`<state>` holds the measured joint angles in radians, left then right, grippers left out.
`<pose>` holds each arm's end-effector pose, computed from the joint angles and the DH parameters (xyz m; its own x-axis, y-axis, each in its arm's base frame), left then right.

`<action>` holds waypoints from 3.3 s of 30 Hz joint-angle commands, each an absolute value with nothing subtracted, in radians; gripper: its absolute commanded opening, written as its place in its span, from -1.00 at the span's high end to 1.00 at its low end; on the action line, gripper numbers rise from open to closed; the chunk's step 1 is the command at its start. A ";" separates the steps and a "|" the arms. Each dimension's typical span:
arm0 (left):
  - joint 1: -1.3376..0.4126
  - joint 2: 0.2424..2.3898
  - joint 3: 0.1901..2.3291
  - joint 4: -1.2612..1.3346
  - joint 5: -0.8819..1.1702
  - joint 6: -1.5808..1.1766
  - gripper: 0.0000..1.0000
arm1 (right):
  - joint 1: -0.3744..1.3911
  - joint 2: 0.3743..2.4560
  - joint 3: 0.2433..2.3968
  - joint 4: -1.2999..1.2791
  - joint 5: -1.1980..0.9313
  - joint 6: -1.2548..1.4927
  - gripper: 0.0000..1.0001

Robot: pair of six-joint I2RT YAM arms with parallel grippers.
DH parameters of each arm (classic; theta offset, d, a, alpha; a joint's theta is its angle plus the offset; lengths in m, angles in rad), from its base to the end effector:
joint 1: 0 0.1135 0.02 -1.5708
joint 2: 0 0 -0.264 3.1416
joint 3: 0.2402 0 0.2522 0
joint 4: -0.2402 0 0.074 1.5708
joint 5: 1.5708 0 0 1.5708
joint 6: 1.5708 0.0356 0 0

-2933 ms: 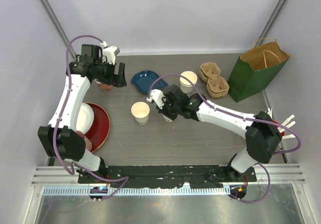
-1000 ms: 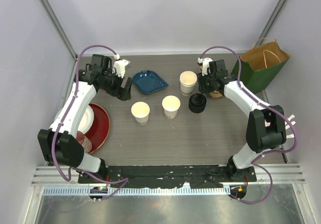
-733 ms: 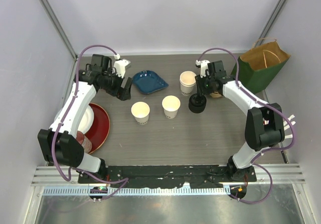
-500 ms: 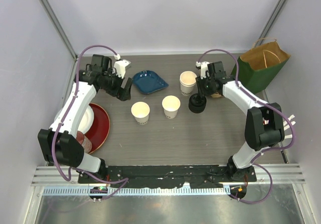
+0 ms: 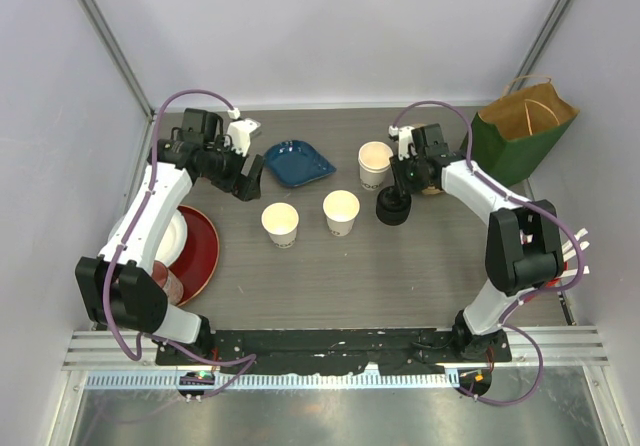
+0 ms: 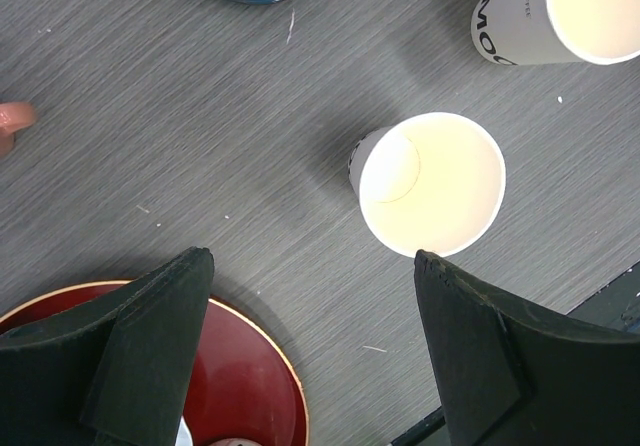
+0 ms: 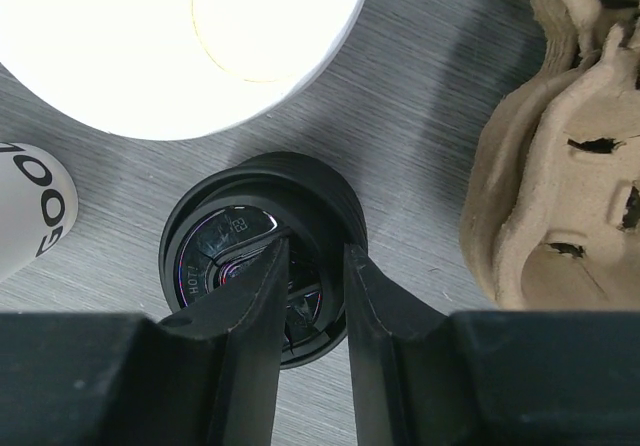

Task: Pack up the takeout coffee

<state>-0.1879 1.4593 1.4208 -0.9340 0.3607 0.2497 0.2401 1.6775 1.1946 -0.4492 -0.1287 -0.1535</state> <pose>0.2906 -0.0680 0.3377 -0.6951 0.3675 -0.6178 0.5592 0.8165 -0.1434 0.3467 0.0896 0.2276 -0.7233 -0.3332 -0.6049 -0.4257 0.9048 0.0107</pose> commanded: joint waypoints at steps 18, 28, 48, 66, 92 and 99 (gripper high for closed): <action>-0.183 1.417 1.417 -0.916 0.376 0.284 -0.72 | 0.245 1.620 1.215 -0.489 -0.123 -0.124 0.98; -0.184 1.434 1.433 -0.919 0.394 0.276 -0.73 | 0.265 1.517 1.216 -0.491 -0.051 -0.106 0.98; -0.183 1.450 1.482 -0.900 0.446 0.152 -0.71 | 0.675 1.508 1.365 -0.538 0.178 -0.136 0.98; -0.183 1.468 1.480 -0.904 0.446 0.156 -0.71 | 0.719 1.634 1.410 -0.554 0.186 -0.178 0.98; -0.184 1.471 1.491 -0.908 0.431 0.164 -0.71 | 0.726 1.614 1.440 -0.583 0.138 -0.173 0.98; -0.183 1.473 1.486 -0.907 0.430 0.167 -0.71 | 0.727 1.632 1.430 -0.583 0.179 -0.187 0.98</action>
<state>-0.1879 1.4731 1.4528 -0.9318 0.4225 0.1612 0.7193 1.6623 1.3895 -0.5930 0.1459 -0.1745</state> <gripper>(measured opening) 0.857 0.129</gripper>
